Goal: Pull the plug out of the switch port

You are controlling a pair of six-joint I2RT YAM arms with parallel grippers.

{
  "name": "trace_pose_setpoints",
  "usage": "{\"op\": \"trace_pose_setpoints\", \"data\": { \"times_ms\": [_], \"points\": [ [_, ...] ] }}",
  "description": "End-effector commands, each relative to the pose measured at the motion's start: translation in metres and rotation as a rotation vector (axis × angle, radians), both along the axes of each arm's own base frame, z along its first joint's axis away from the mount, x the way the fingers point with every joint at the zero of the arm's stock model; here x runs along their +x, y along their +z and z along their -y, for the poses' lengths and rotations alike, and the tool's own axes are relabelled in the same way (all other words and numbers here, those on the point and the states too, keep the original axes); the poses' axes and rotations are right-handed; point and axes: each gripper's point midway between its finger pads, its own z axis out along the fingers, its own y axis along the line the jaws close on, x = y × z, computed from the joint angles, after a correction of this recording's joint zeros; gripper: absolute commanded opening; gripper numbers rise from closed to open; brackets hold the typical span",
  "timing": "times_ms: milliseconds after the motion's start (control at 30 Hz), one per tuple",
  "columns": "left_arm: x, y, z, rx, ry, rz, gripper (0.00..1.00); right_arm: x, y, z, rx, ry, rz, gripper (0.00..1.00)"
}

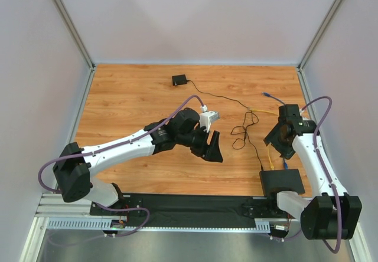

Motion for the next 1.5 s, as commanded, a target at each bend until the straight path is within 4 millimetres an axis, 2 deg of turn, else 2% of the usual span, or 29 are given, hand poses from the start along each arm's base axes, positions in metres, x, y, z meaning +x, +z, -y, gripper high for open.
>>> {"op": "trace_pose_setpoints", "data": {
  "times_ms": [0, 67, 133, 167, 400, 533, 567, 600, 933, 1133, 1167, 1333, 1367, 1400, 1467],
  "points": [
    [-0.003, 0.018, 0.002, -0.034, -0.041, 0.043, 0.74, 0.015, -0.006, -0.002, 0.014, -0.007, 0.038, 0.66],
    [-0.005, 0.013, 0.000, -0.026, -0.045, 0.038, 0.74, 0.014, -0.020, -0.007, 0.037, 0.042, -0.005, 0.68],
    [-0.006, 0.013, -0.003, -0.028, -0.041, 0.043, 0.74, 0.008, -0.034, -0.003, 0.016, 0.037, -0.107, 0.70],
    [-0.008, 0.008, -0.006, -0.020, -0.041, 0.039, 0.74, 0.012, -0.033, 0.001, -0.008, 0.035, -0.116, 0.70],
    [-0.010, 0.013, -0.020, 0.004, -0.026, 0.066, 0.74, 0.045, -0.038, 0.010, -0.068, 0.097, -0.068, 0.69],
    [-0.007, 0.015, -0.024, 0.028, -0.024, 0.092, 0.74, 0.058, -0.044, 0.009, -0.073, 0.133, -0.054, 0.65],
    [-0.007, 0.014, -0.026, 0.034, -0.021, 0.093, 0.74, 0.061, -0.045, 0.008, -0.069, 0.150, -0.051, 0.59],
    [-0.006, 0.015, -0.026, 0.033, -0.019, 0.096, 0.74, 0.066, -0.048, 0.008, -0.070, 0.159, -0.043, 0.59],
    [-0.005, 0.014, -0.025, 0.030, -0.005, 0.090, 0.74, 0.084, -0.063, 0.005, -0.062, 0.234, -0.045, 0.53],
    [-0.003, 0.012, -0.022, 0.033, 0.000, 0.086, 0.74, 0.097, -0.067, -0.002, -0.066, 0.285, -0.048, 0.39],
    [-0.003, 0.012, -0.022, 0.035, 0.002, 0.084, 0.73, 0.100, -0.066, -0.003, -0.069, 0.295, -0.043, 0.31],
    [0.000, 0.006, -0.024, 0.053, 0.017, 0.090, 0.73, 0.123, -0.062, -0.014, -0.072, 0.344, -0.032, 0.20],
    [0.001, 0.006, -0.024, 0.056, 0.022, 0.093, 0.73, 0.125, -0.065, -0.018, -0.068, 0.355, -0.042, 0.14],
    [0.001, 0.006, -0.024, 0.056, 0.022, 0.093, 0.73, 0.133, -0.060, -0.020, -0.069, 0.361, -0.027, 0.13],
    [0.002, 0.005, -0.024, 0.063, 0.030, 0.094, 0.73, 0.136, -0.064, -0.027, -0.075, 0.381, -0.047, 0.12]
  ]
}}
